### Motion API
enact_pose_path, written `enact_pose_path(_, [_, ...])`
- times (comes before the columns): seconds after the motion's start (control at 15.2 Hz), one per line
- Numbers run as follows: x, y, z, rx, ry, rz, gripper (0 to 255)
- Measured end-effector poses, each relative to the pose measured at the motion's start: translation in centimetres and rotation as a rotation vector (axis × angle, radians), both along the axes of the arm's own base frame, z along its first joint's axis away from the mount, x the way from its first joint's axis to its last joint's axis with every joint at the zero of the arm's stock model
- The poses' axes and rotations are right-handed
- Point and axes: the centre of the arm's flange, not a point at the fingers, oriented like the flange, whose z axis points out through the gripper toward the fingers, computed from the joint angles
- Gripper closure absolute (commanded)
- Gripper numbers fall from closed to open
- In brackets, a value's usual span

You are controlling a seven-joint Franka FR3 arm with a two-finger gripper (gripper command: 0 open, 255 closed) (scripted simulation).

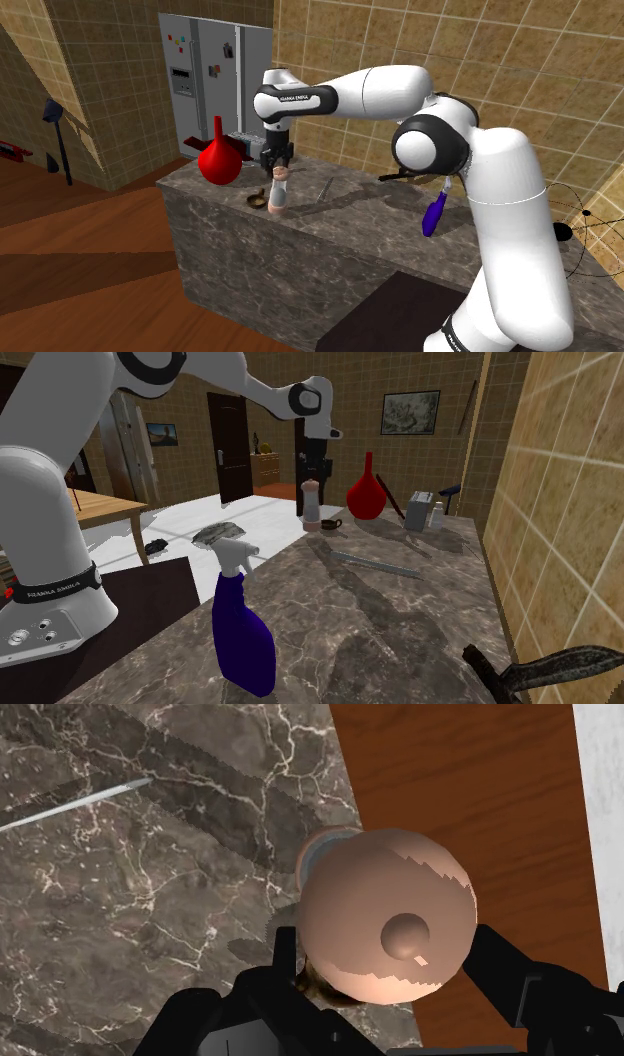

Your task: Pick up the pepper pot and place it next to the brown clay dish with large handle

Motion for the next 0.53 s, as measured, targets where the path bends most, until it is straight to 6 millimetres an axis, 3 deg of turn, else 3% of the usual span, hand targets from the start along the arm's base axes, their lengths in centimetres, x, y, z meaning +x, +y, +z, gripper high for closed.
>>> enact_pose_path(0.26, [0.0,0.0,-1.8,0.000,0.000,0.000,255])
enact_pose_path(0.53, [0.0,0.0,-2.0,0.000,0.000,0.000,255])
